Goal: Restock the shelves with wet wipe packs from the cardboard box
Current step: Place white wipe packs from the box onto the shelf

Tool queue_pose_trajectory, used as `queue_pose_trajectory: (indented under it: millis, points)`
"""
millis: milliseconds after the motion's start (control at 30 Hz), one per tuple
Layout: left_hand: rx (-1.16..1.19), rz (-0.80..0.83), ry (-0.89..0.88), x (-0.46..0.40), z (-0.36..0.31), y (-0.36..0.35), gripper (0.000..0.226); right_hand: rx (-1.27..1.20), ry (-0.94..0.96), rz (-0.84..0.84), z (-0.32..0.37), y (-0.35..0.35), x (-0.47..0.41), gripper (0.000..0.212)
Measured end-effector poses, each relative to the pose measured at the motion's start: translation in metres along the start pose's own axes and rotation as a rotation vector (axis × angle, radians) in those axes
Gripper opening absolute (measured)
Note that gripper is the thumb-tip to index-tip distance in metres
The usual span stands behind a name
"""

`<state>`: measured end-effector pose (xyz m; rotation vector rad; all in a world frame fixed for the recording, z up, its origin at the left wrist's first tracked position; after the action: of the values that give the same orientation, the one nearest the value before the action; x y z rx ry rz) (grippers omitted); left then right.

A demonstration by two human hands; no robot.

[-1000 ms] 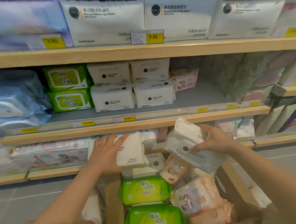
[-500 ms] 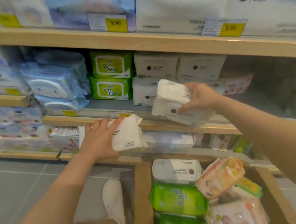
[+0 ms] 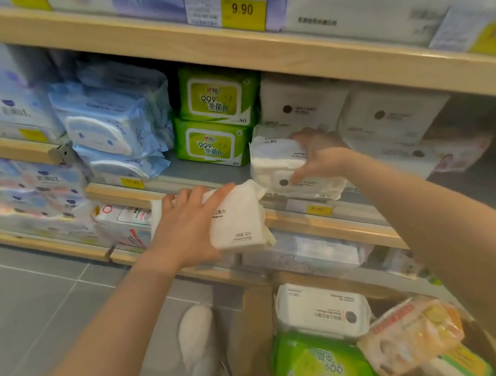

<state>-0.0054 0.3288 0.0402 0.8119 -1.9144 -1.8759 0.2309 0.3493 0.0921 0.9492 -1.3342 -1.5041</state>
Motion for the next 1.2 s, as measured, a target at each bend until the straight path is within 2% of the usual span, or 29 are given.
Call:
queue_pose_trajectory:
  millis: [133,267,400,633,700,800,867,933,1033,1100,1200]
  points:
    - [-0.002,0.028,-0.006,0.002,-0.005,-0.003,0.111,0.01,0.036,-0.025,-0.009,-0.023,0.005,0.098]
    - [-0.011,0.034,-0.047,-0.001,-0.012,-0.01,0.112,0.089,0.102,-0.046,-0.008,-0.04,0.002,0.088]
    - [-0.026,0.045,-0.048,-0.005,-0.013,-0.015,0.111,0.118,0.104,0.01,-0.01,-0.05,-0.003,0.083]
    - [-0.036,0.062,-0.069,-0.011,-0.026,-0.019,0.112,0.111,0.062,0.079,-0.009,-0.053,0.0,0.088]
    - [-0.032,0.075,-0.09,-0.01,-0.034,-0.023,0.114,-0.025,0.047,0.058,-0.011,-0.048,0.017,0.083]
    - [-0.022,0.094,-0.116,-0.008,-0.052,-0.025,0.114,-0.423,0.004,-0.012,-0.021,-0.036,0.07,0.064]
    - [-0.016,0.101,-0.153,-0.008,-0.071,-0.024,0.113,-0.663,-0.064,0.057,-0.031,-0.038,0.111,0.059]
    - [-0.012,0.119,-0.195,-0.007,-0.095,-0.026,0.112,-0.842,-0.182,0.207,-0.043,-0.058,0.146,0.071]
    - [0.005,0.115,-0.293,-0.007,-0.143,-0.027,0.11,-1.065,-0.36,0.378,-0.058,-0.092,0.182,0.099]
    - [-0.001,0.122,-0.336,-0.009,-0.172,-0.026,0.113,-1.186,-0.447,0.355,-0.073,-0.101,0.197,0.1]
    - [0.044,0.094,-0.353,-0.012,-0.205,-0.023,0.114,-1.304,-0.515,0.219,-0.101,-0.088,0.216,0.077]
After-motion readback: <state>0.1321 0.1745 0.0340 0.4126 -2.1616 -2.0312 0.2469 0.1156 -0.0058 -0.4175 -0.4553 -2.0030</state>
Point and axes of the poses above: each hand's wrist, its own x-axis away from the middle knuckle, its own y-axis out of the back of the hand, z = x × y, the point moved 10 cm from there along -x, towards the middle knuckle, and after that the axes turned 10 degrees about -y, right-handed, at the moved point
